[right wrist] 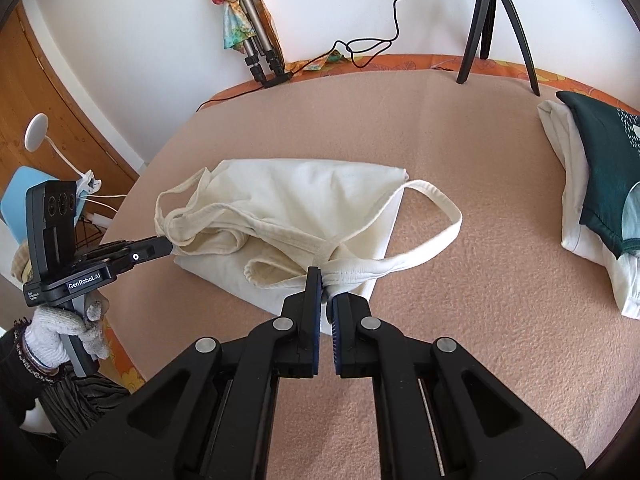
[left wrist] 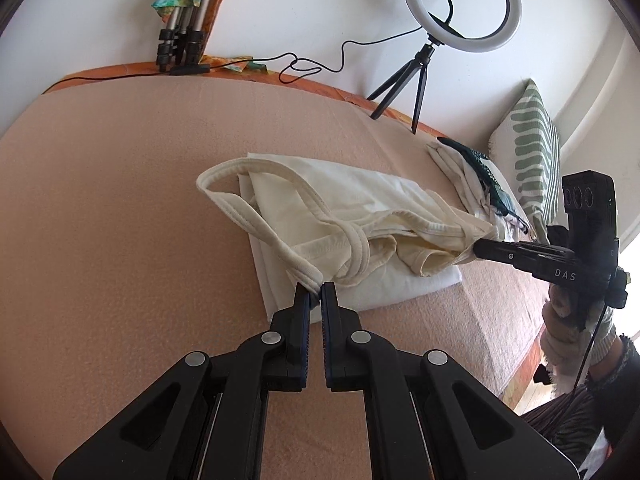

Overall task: Fold small clothes
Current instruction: 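Fold the gripped straps over the tank top with both tools, then open, then move both tools to the folded tank top's edge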

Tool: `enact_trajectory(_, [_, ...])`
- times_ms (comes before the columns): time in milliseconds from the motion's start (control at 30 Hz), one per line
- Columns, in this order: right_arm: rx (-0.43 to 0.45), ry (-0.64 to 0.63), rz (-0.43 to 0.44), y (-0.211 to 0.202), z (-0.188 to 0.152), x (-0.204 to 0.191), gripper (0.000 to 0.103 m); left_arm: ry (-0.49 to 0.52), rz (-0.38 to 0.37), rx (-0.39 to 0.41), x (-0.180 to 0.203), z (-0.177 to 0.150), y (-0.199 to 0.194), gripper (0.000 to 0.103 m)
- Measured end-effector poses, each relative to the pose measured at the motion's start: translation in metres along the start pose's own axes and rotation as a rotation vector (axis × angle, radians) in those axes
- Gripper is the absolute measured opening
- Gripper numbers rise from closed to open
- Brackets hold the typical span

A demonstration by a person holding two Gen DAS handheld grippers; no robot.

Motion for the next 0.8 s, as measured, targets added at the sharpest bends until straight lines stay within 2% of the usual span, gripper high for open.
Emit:
enact_trajectory(67, [-0.034,-0.021,-0.02,-0.002,-0.008,-0.001,0.016,0.007,0.004,-0.029,-0.002,-0.007,-0.003,0.004])
enact_trajectory(133, [-0.065,-0.037,-0.055,-0.006,-0.017,-0.002,0.04,0.006,-0.002,-0.04,-0.003,-0.013,-0.009,0.004])
enact_trajectory(167, [-0.075,-0.046,-0.074,-0.009,-0.021,-0.003,0.041,0.013,-0.001,-0.041,-0.003,-0.016,-0.013,0.004])
enact_trajectory(233, [-0.084,-0.066,-0.118,-0.016,-0.027,-0.005,0.041,0.02,-0.011,-0.033,-0.001,-0.019,-0.025,0.004])
enact_trajectory(300, [-0.059,-0.082,-0.112,-0.029,-0.029,-0.01,0.041,0.034,-0.032,-0.008,0.006,-0.02,-0.038,0.004])
enact_trajectory(433, [0.054,-0.086,-0.073,-0.054,-0.017,-0.024,0.041,0.074,-0.038,0.08,0.022,-0.002,-0.054,0.004])
enact_trajectory(500, [0.077,-0.071,-0.059,-0.052,-0.007,-0.027,0.041,0.098,-0.028,0.096,0.029,0.013,-0.048,0.005])
enact_trajectory(633, [0.068,-0.047,-0.055,-0.026,0.014,-0.031,0.03,0.125,-0.034,0.103,0.042,0.039,-0.027,0.005])
enact_trajectory(733, [0.052,-0.032,-0.043,-0.006,0.026,-0.034,0.03,0.115,-0.052,0.063,0.046,0.048,-0.002,0.005])
enact_trajectory(800, [0.034,-0.021,-0.042,0.007,0.03,-0.033,0.03,0.121,-0.033,0.026,0.046,0.051,0.017,0.005])
Point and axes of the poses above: each gripper's, at about its wrist camera, not at the fingertips, and y roughly the way its jaws point, x to its right, z to its top, the point moved 2 cm from there along y, roughly the way its jaws point, and after that the axes turned 1 degree about y, right-handed, at the moved point
